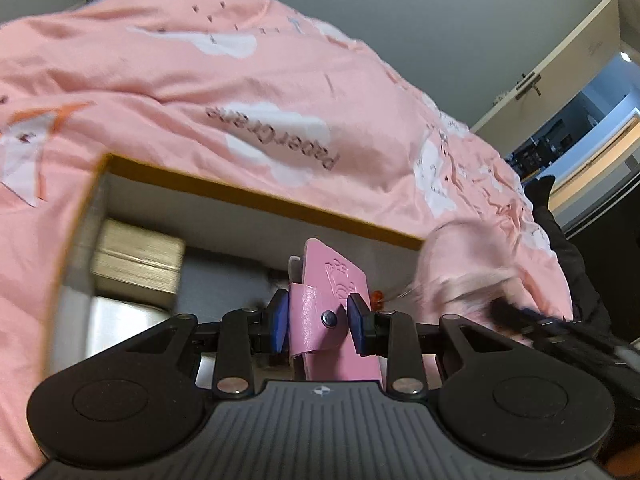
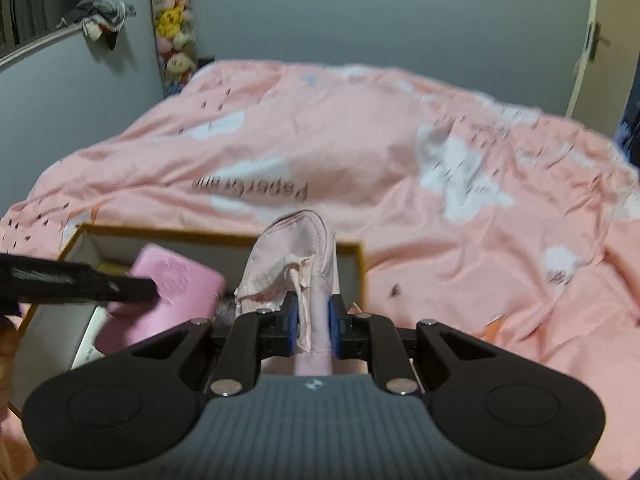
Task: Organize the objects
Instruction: 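Lower the pink wallet and pink backpack into the orange box and open both grippers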
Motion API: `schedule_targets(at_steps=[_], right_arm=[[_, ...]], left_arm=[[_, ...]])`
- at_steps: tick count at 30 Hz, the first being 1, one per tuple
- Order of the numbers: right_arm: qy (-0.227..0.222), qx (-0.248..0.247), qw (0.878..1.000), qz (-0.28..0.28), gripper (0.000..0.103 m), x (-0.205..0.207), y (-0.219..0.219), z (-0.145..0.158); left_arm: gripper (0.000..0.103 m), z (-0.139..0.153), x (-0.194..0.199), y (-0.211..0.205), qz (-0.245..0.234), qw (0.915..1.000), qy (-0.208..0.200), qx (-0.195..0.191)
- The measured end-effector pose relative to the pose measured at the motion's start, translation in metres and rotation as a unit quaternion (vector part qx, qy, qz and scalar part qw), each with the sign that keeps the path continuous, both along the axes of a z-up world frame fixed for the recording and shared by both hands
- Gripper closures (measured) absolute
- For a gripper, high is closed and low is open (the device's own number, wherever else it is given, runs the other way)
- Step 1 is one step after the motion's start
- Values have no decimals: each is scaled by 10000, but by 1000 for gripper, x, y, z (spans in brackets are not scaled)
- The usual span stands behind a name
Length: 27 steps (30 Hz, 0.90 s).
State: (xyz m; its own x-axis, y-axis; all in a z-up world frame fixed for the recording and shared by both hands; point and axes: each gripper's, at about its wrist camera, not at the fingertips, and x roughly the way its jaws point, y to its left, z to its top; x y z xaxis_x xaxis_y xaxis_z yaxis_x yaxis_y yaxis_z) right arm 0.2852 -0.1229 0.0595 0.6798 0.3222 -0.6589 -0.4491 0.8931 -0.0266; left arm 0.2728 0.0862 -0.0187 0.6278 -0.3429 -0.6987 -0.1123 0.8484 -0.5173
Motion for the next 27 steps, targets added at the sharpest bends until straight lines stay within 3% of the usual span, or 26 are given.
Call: schedule_targets(at_steps=[3, 6, 14, 18, 22, 27], right_arm=[[-320, 139, 9992, -173, 87, -5, -16, 20], [-336, 186, 9988, -289, 87, -1, -26, 28], [-168, 270, 9990, -327, 87, 6, -36, 14], [-102, 289, 9991, -286, 86, 6, -38, 10], [-64, 305, 9992, -240, 86, 5, -38, 9], [176, 523, 9984, -132, 86, 3, -34, 8]], left_arm=[[68, -8, 12, -18, -66, 9999, 84, -27], [68, -18, 24, -34, -56, 9995, 207, -212], [67, -42, 54, -60, 1, 9979, 639, -43], [69, -49, 61, -61, 38, 9968, 782, -180], [69, -42, 59, -55, 64, 9974, 687, -210], [68, -10, 35, -36, 193, 9997, 144, 13]])
